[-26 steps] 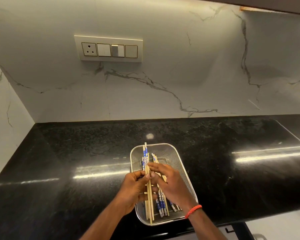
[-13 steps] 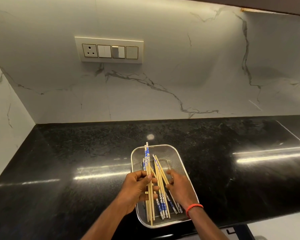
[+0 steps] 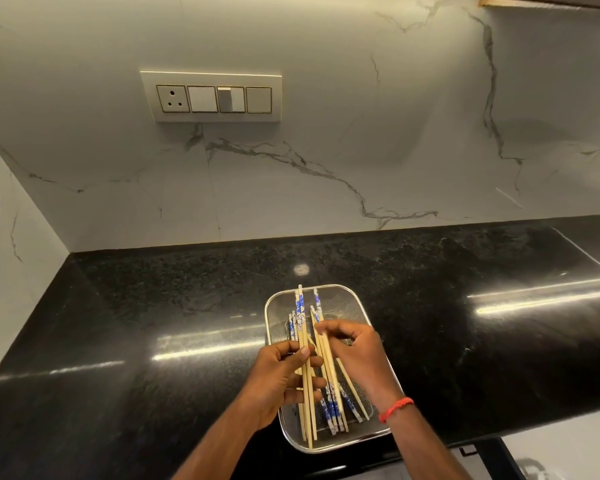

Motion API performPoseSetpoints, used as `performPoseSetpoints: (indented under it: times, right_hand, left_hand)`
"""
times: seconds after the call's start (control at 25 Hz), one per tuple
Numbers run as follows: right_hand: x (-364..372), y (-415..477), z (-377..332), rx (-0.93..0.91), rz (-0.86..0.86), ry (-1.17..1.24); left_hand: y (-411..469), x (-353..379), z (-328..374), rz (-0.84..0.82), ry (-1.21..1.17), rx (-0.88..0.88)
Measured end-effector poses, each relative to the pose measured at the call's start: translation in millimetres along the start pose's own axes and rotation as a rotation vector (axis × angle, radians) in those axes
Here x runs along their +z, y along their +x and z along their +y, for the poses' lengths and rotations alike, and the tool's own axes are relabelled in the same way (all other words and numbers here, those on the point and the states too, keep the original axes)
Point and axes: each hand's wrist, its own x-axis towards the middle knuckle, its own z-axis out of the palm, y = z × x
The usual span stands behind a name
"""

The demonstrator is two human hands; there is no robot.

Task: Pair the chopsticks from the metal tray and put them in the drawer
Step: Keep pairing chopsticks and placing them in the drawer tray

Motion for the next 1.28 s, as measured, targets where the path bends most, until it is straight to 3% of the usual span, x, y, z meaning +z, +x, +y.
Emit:
performPoseSetpoints:
  times: [0.32,0.72,0.88,1.28]
  right_hand:
    - [24,-14,7,0.044,0.104,0.117]
    - [3,-21,15,0.207,0.084,0.450]
    - [-8,-22,19,0.221,0.193,0.539]
    - [-43,-43,36,0.209,0.328,0.481]
  left_hand:
    - [-1,6,-5,-0.033,0.078,0.024]
    - [7,20,-12,-0.048,0.119,0.083]
    - [10,32,-16,-0.082,0.169,0.090]
    - [21,67,-30,-0.250,0.240,0.046]
